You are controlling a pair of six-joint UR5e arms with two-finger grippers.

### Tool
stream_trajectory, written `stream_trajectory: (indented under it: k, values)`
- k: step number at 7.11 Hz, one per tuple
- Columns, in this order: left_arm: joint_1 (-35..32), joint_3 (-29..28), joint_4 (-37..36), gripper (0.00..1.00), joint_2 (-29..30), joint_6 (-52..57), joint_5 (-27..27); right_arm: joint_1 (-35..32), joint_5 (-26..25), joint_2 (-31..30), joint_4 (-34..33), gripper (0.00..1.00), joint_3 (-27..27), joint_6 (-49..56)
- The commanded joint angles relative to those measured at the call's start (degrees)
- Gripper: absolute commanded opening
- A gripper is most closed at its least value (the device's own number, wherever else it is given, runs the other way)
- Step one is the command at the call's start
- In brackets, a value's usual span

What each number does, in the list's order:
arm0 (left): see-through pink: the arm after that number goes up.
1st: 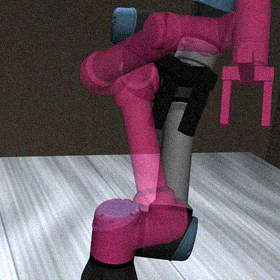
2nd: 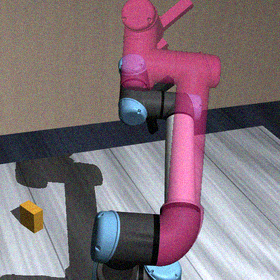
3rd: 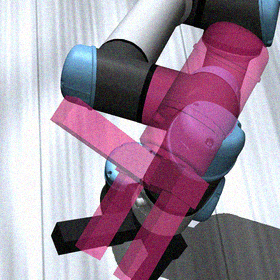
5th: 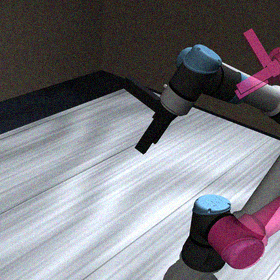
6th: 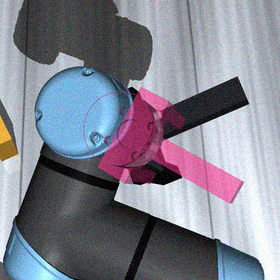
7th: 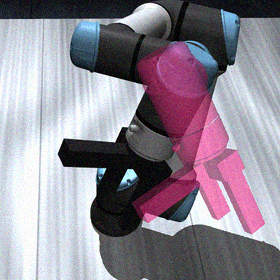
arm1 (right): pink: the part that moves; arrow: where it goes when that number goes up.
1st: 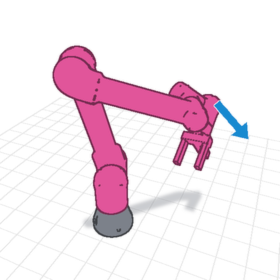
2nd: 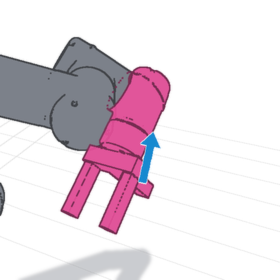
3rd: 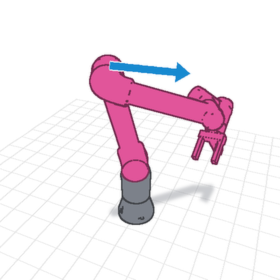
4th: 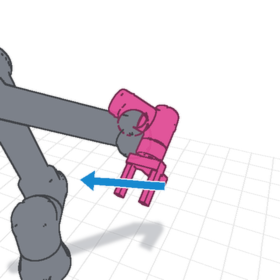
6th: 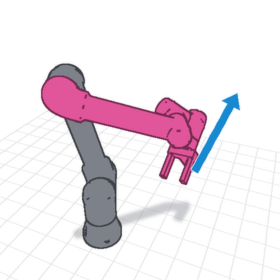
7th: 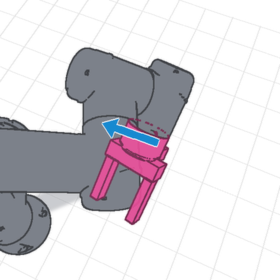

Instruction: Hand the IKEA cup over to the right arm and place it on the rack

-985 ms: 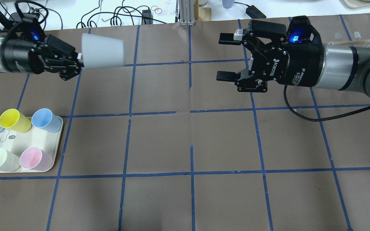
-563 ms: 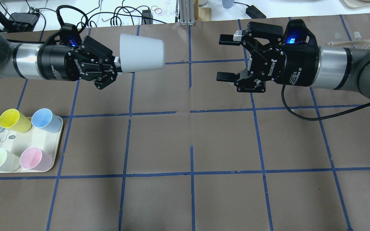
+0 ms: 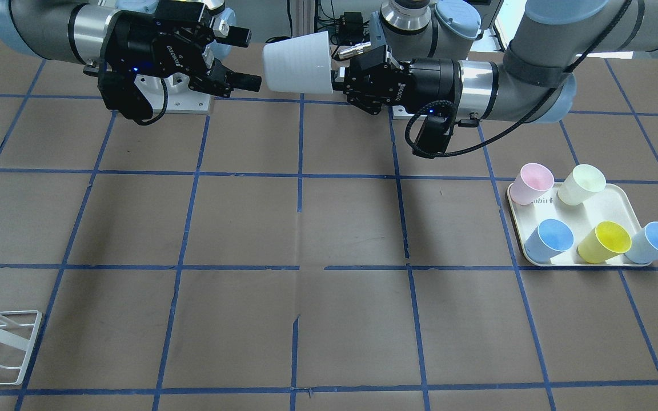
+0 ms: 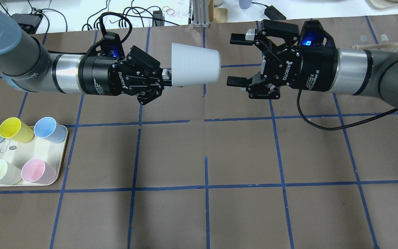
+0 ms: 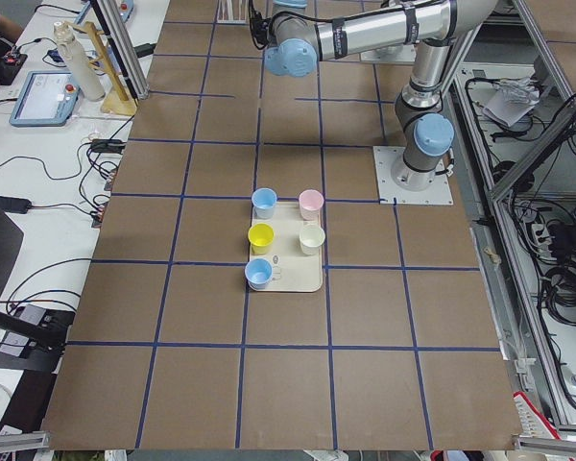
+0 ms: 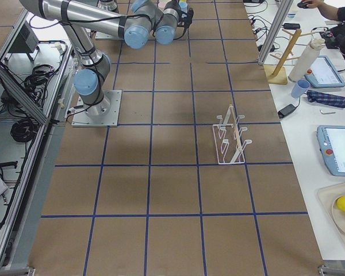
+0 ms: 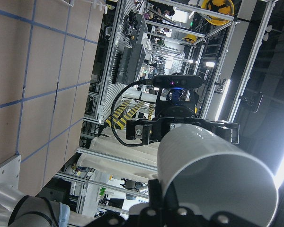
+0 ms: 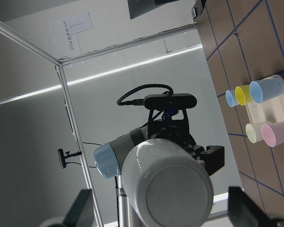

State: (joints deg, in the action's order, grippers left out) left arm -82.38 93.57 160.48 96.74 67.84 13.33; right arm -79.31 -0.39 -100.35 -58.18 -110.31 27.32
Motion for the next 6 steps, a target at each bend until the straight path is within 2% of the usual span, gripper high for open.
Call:
stream_trajectory:
  k: [1, 5, 6]
  values:
    - [-0.2, 0.0, 0.1, 0.0, -0.3, 0.3, -0.2, -0.2, -0.2, 0.0, 1.2, 1.0, -0.3, -0.4]
    - [-0.2, 0.0, 0.2, 0.0, -0.4, 1.6, -0.2, -2.9, 0.2, 0.2, 3.1, 1.0, 0.0, -0.8]
    - [-0.2, 0.0, 0.3, 0.0, -0.5, 1.6, -0.3, -2.9, 0.1, 0.2, 3.2, 0.97, 0.1, -2.1]
